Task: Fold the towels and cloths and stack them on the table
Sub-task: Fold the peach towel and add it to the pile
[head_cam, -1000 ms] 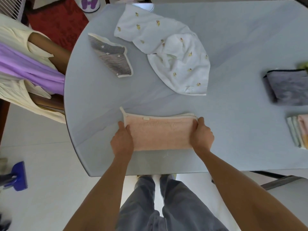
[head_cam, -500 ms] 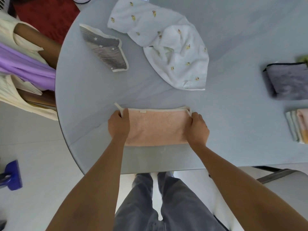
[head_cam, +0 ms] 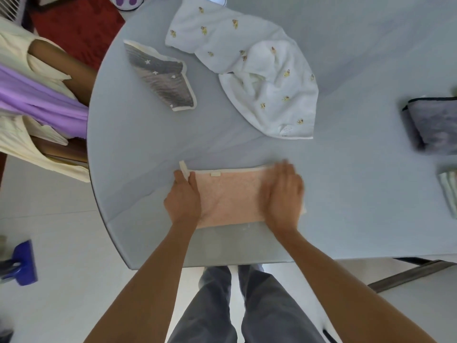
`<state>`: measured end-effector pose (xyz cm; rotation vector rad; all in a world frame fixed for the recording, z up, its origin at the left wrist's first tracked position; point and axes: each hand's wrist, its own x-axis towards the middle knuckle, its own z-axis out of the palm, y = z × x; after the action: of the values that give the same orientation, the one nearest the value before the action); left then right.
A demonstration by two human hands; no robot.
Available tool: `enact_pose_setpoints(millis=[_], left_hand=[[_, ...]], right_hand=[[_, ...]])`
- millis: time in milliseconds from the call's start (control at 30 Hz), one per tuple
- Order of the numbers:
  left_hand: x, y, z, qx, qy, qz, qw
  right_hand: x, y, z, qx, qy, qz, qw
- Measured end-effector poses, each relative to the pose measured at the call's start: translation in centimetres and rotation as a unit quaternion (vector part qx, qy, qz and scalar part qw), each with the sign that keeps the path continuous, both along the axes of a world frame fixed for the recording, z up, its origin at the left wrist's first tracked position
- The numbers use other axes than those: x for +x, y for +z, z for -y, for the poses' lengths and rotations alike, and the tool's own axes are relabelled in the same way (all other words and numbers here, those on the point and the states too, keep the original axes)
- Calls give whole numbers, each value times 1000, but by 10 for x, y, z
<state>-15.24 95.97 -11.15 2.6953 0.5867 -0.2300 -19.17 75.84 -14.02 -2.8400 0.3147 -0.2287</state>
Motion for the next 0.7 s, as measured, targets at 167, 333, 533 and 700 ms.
enact_pose_setpoints(millis=[167, 333, 533, 700], left_hand=[[-16, 5, 4, 37, -35, -49, 997], [3, 0, -5, 74, -52, -78, 993], [-4, -3, -15, -1, -29, -70, 997], [-8, 15, -21, -199, -4, 4, 980]], right_hand=[[-3, -18, -51, -18, 269, -115, 956], [12, -25, -2, -50, 211, -113, 970], [3, -26, 24, -50, 142, -146, 978], [-19, -14, 19, -49, 276, -118, 953]])
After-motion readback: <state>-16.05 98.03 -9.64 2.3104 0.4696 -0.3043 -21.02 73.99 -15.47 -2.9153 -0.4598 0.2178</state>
